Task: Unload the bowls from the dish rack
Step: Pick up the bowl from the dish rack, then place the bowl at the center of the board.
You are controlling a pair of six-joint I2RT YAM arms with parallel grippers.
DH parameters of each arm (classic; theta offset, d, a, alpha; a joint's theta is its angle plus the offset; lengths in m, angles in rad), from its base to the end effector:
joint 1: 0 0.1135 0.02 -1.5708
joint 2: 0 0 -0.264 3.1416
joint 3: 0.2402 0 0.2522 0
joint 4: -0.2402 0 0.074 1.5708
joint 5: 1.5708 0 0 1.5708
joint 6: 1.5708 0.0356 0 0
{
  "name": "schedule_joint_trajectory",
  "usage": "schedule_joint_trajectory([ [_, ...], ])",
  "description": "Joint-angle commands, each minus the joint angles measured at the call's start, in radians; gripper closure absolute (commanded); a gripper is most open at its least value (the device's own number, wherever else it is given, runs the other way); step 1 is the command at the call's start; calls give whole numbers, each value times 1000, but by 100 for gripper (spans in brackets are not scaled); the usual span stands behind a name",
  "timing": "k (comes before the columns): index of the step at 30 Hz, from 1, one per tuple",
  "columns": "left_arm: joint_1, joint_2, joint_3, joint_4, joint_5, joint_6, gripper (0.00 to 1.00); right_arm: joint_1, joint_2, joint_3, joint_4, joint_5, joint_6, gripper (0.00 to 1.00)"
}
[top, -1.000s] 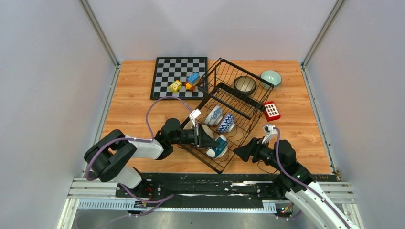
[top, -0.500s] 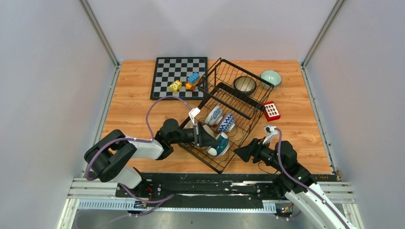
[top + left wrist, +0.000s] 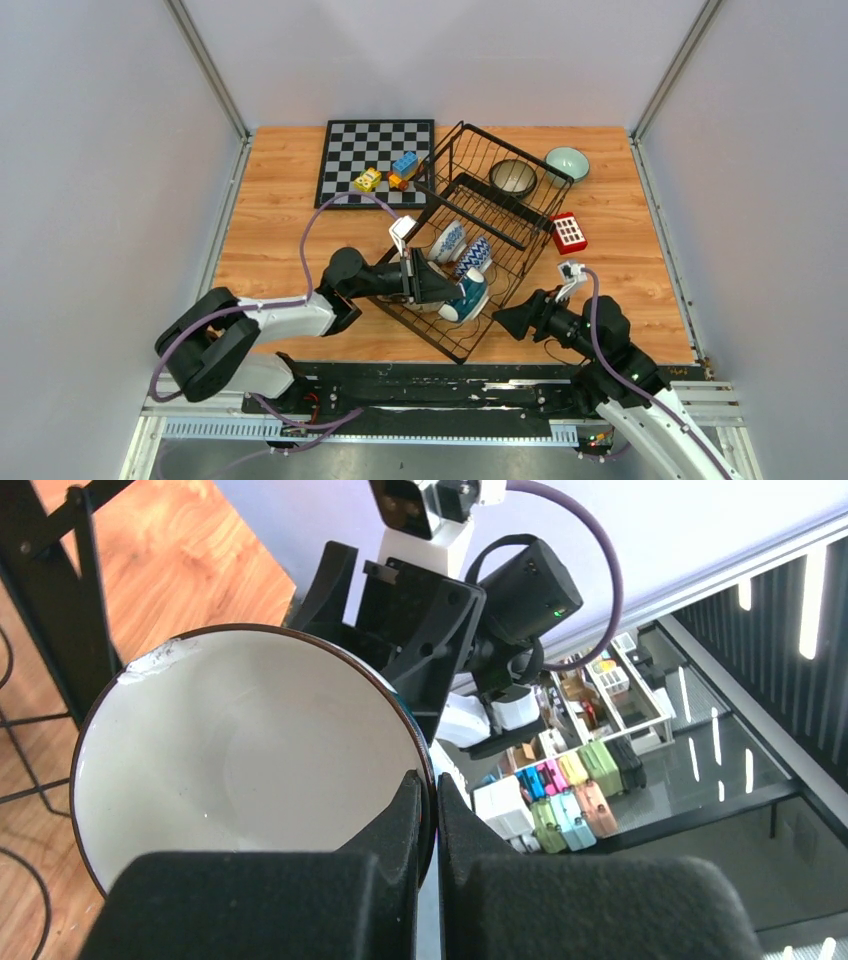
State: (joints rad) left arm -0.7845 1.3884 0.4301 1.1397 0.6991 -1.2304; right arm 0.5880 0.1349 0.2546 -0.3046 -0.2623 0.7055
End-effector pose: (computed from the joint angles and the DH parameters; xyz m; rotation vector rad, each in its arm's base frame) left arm 0.1690 -0.2010 0.2255 0.3455 1.8022 -2.0331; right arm 0.0789 0.0637 0.2179 -0.0957 1.8993 1.1448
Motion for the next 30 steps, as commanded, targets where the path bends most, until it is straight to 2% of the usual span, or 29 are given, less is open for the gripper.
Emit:
schedule_joint_trajectory([
  [1, -12, -130, 54, -97, -14, 68, 100, -11, -6, 76, -29, -23, -24, 31],
  [3, -15, -215, 81, -301, -20, 167, 100, -11, 7, 119, -58, -33, -34, 31],
  [6, -52, -384, 202, -889, -103, 523, 100, -11, 47, 205, -120, -72, -62, 31],
  [8, -95, -454, 315, -1168, -205, 707, 100, -10, 85, 278, -185, -92, -97, 32],
  [11, -129, -511, 407, -1398, -314, 843, 100, -11, 143, 406, -273, -136, -166, 32],
  [15, -211, -557, 502, -1607, -460, 1029, 100, -10, 277, 607, -364, -214, -279, 33],
  [18, -348, -569, 547, -1729, -604, 1212, 100, -10, 414, 748, -421, -281, -323, 36],
  [21, -490, -544, 557, -1793, -760, 1338, 100, -7, 516, 883, -474, -292, -381, 37],
  [24, -575, -487, 584, -1844, -863, 1412, 100, 16, 653, 1031, -587, -270, -448, 38],
  [27, -672, -459, 585, -1866, -954, 1507, 100, 121, 771, 1144, -665, -172, -477, 39],
  [30, -740, -445, 583, -1881, -1013, 1576, 100, 307, 909, 1261, -744, 1, -509, 38],
])
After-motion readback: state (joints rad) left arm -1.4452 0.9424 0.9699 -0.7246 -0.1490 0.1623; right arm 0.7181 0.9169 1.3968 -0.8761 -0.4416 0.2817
